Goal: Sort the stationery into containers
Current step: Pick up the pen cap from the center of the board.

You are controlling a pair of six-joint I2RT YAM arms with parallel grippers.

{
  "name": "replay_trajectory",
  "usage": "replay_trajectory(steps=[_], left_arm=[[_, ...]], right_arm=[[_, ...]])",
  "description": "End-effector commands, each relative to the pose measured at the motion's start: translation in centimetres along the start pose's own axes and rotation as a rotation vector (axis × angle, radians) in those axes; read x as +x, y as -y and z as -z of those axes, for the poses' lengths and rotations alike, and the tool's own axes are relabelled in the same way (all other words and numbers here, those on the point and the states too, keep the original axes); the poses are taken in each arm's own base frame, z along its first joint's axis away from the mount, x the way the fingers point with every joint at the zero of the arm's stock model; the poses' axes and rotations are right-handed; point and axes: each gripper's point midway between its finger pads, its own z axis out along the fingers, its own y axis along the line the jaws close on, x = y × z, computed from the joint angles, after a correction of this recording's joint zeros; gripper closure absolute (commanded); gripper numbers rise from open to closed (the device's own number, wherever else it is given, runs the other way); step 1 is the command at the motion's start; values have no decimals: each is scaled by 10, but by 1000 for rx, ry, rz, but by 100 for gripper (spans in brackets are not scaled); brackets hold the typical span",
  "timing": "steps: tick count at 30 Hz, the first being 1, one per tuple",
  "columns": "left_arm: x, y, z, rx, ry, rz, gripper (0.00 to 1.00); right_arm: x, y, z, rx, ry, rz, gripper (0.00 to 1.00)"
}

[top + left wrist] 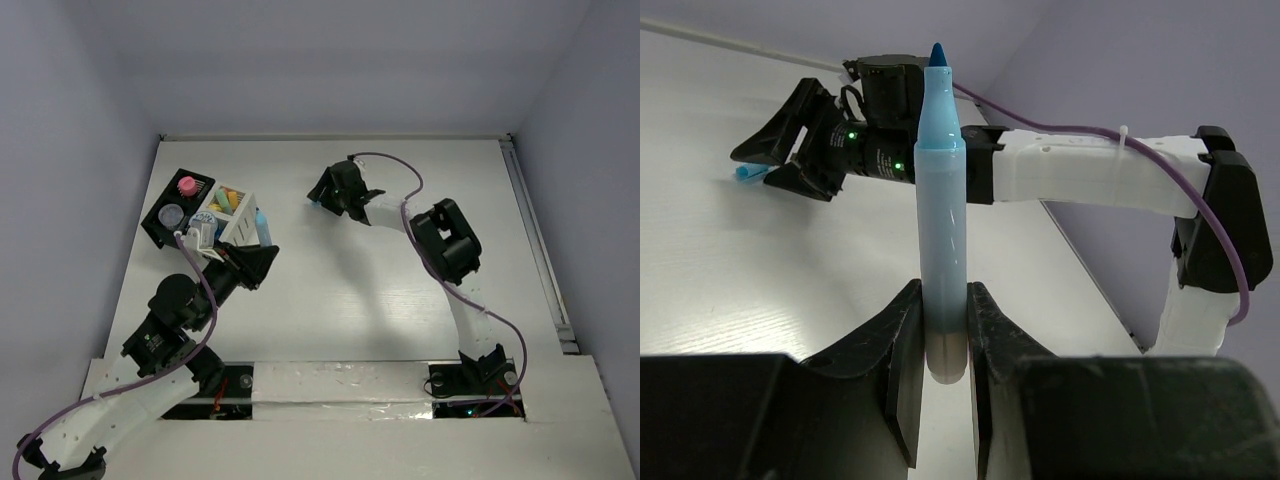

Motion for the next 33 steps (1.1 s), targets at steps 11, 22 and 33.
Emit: replay_trajectory(steps=[11,22,33], left_arm=[[-13,9,-2,35,46,-4,100],[-9,7,-2,29,35,-2,100],[-2,4,-6,14,12,5,100]], right_arm=[[1,31,-30,103,-40,15,46],[15,47,-29,145,-128,159,54],[21,64,-24,125,-226,228,95]])
